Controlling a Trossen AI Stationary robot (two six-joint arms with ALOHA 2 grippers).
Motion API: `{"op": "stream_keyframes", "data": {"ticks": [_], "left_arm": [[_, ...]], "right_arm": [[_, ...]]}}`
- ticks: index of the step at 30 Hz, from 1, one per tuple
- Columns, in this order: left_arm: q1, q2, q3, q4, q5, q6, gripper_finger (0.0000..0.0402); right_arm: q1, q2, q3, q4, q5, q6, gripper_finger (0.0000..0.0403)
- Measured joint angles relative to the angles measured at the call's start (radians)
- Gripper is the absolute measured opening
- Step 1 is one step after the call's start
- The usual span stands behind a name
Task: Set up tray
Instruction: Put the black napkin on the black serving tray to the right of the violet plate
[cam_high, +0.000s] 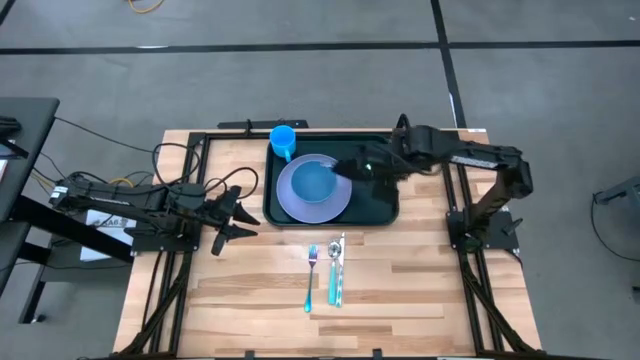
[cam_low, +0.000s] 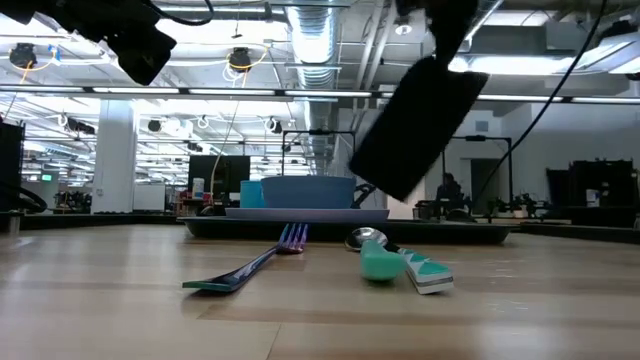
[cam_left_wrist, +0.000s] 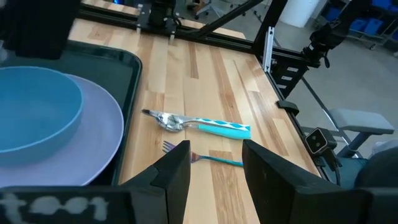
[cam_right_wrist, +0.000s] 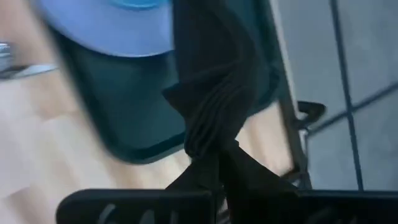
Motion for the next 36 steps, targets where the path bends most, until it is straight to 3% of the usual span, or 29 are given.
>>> {"op": "stream_keyframes", "data": {"ticks": [14,21,23,25,29,36], "left_arm": [[0.000,0.000,0.000,0.000,0.005,0.003,0.0133],[0.000,0.000,0.000,0.000,0.005,0.015,0.0133],[0.000,0.000,0.000,0.000,0.005,0.020,0.0133],[0.000,0.000,0.000,0.000,0.004,0.020,0.0133],[0.000,0.000,0.000,0.000,0.004,0.020,0.0133],[0.000,0.000,0.000,-0.008,0.003,0.018,0.0133]], "right_arm": [[-0.299,0.174,0.001,0.093,0.169,-0.206,0.0000],[-0.400,0.163,0.001,0.214,0.408,-0.235,0.0000],[-0.398,0.148,0.001,0.238,0.430,-0.240,0.0000],[-0.389,0.142,0.002,0.254,0.380,-0.260,0.0000],[-0.352,0.142,-0.003,0.253,0.172,-0.276,0.0000],[-0.292,0.143,-0.201,0.305,0.025,-0.252,0.0000]]}}
